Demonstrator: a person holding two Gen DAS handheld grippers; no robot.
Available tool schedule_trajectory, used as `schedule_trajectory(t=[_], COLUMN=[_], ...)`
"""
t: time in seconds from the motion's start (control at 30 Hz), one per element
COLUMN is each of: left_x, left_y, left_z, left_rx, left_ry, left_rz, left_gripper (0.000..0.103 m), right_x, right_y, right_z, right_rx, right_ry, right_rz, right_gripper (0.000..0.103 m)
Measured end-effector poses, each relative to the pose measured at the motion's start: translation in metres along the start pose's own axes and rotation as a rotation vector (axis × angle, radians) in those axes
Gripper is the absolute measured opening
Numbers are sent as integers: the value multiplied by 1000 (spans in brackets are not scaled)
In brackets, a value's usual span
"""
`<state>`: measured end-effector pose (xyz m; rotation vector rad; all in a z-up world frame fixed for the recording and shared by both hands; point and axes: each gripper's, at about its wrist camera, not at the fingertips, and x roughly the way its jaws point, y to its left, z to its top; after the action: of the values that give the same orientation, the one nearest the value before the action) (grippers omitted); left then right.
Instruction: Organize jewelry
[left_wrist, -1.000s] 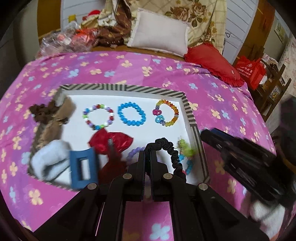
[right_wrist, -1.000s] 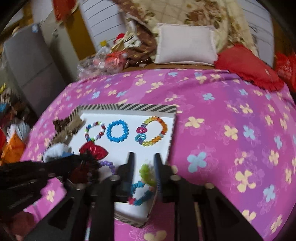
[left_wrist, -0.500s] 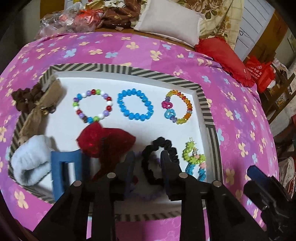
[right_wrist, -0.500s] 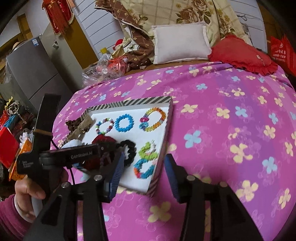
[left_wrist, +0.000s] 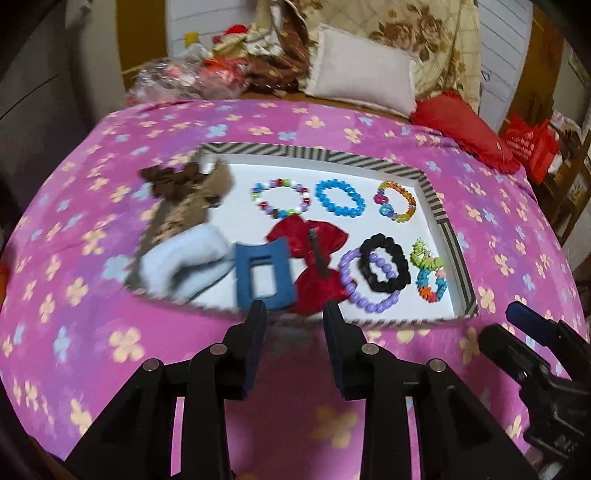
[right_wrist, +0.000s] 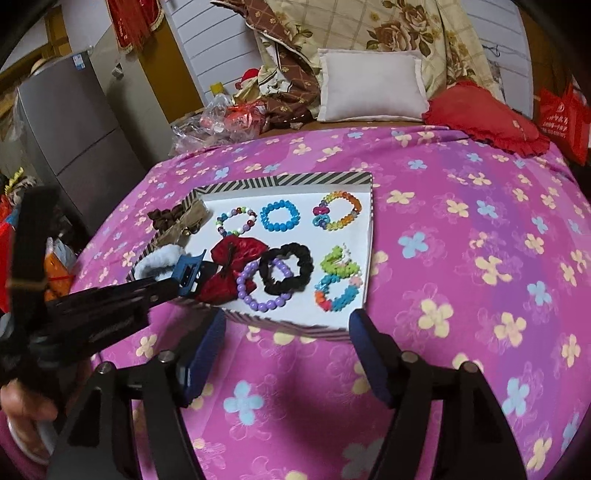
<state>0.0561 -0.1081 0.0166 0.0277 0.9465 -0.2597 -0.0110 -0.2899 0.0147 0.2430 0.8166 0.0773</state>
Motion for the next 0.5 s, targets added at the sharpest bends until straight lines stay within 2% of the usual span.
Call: schedule_trajectory(t=[0.13, 0.5], left_x=[-19, -78], left_y=[13, 25], left_z=[-11, -23], left_rx=[-27, -4], left_ry=[-25, -171], left_rz=[14, 103], left_gripper=[35, 35], right_x=[-9, -36], right_y=[21, 62], right_z=[-4, -2], right_rx=[-24, -51], right_ry=[-20, -102], right_rz=[-26, -92], right_gripper=[73, 77])
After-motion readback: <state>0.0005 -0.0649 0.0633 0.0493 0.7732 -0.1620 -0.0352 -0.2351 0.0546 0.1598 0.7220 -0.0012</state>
